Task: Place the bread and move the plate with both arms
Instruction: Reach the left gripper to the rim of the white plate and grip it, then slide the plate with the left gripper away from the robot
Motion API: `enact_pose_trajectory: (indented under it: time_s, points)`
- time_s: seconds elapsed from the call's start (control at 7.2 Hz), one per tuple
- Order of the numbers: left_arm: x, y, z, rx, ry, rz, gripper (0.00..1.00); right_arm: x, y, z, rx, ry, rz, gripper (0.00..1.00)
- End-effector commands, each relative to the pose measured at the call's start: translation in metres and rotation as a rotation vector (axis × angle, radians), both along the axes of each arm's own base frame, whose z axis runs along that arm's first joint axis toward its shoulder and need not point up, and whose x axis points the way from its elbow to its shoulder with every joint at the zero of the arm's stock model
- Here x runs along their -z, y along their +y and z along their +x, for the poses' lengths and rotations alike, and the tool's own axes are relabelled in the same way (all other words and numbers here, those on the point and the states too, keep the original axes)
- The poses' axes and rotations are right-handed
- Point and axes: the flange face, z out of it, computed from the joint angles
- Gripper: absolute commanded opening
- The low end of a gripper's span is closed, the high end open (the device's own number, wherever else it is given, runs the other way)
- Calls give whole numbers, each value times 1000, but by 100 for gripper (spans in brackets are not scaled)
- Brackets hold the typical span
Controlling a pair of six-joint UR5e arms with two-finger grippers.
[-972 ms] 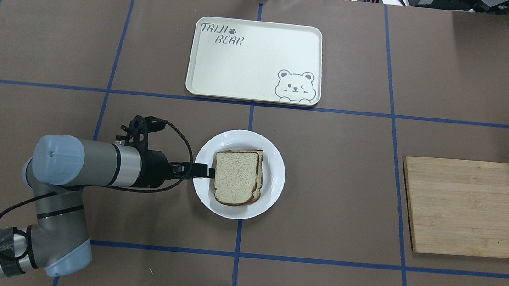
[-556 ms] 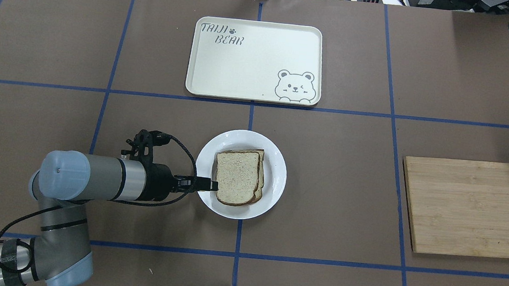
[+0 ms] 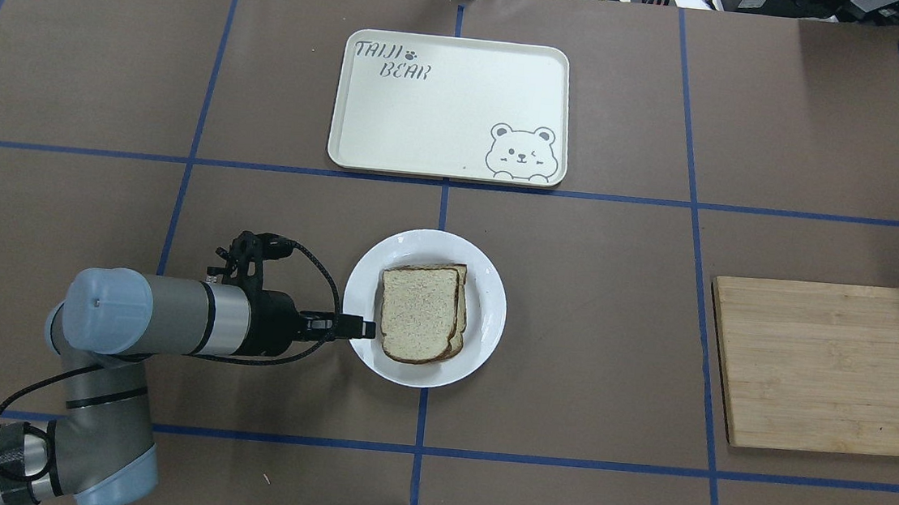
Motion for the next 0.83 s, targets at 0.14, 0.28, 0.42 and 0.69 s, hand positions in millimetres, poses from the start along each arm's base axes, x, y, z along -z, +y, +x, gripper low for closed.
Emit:
enact_pose_trajectory:
  time_s: [0.14,0.28,0.42,0.69]
  points:
    - [3,-3,2,12,35,-63,62,0,0,0,0,1,0,100]
    - [5,-8,-4,22,43,-65,62,0,0,0,0,1,0,100]
    - [4,-15,-7,34,41,-66,62,0,0,0,-1,0,-1,100]
    - [-3,-17,-5,40,32,-95,62,0,0,0,-1,0,-1,100]
